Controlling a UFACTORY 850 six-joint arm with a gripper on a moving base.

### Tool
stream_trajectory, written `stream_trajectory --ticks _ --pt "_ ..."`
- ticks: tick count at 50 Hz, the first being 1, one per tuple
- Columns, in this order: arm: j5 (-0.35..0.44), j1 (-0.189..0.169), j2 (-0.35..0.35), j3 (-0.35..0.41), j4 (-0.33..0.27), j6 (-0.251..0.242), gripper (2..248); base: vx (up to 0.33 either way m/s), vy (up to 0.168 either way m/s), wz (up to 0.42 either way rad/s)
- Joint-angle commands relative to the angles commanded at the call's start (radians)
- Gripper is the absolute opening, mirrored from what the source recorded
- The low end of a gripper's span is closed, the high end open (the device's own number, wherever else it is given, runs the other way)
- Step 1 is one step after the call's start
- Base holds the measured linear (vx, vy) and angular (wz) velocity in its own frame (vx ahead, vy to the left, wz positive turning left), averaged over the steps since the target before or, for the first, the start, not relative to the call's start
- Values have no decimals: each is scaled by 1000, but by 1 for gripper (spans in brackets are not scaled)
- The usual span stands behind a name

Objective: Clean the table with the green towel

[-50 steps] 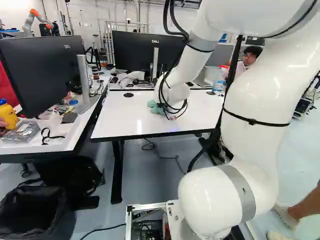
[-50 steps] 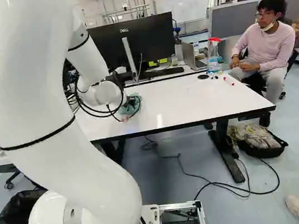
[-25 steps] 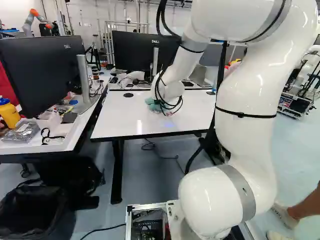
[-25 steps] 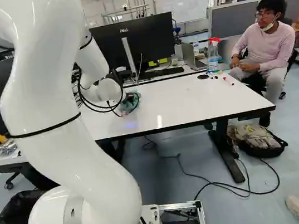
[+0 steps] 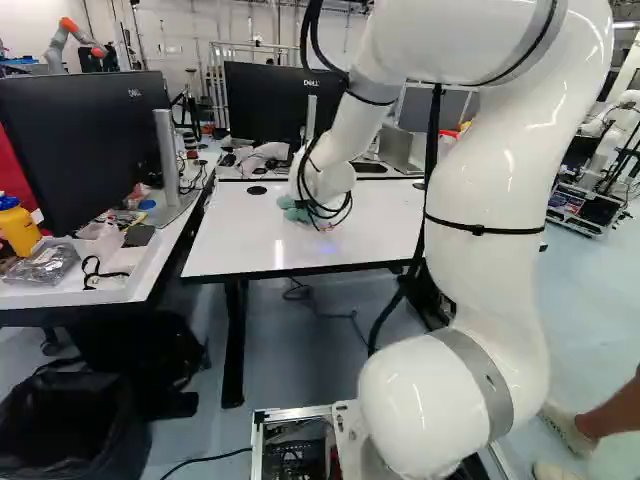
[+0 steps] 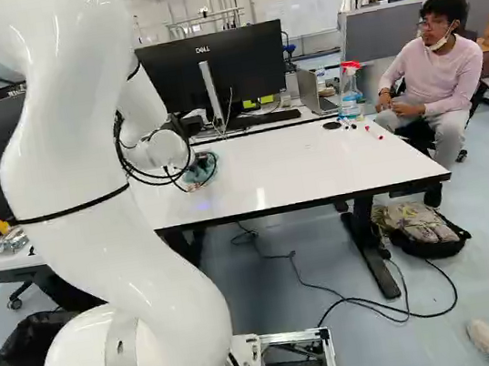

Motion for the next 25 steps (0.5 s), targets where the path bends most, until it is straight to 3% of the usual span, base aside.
stream_trajectory --ticks 25 --pt "0 52 69 83 0 0 55 0 0 0"
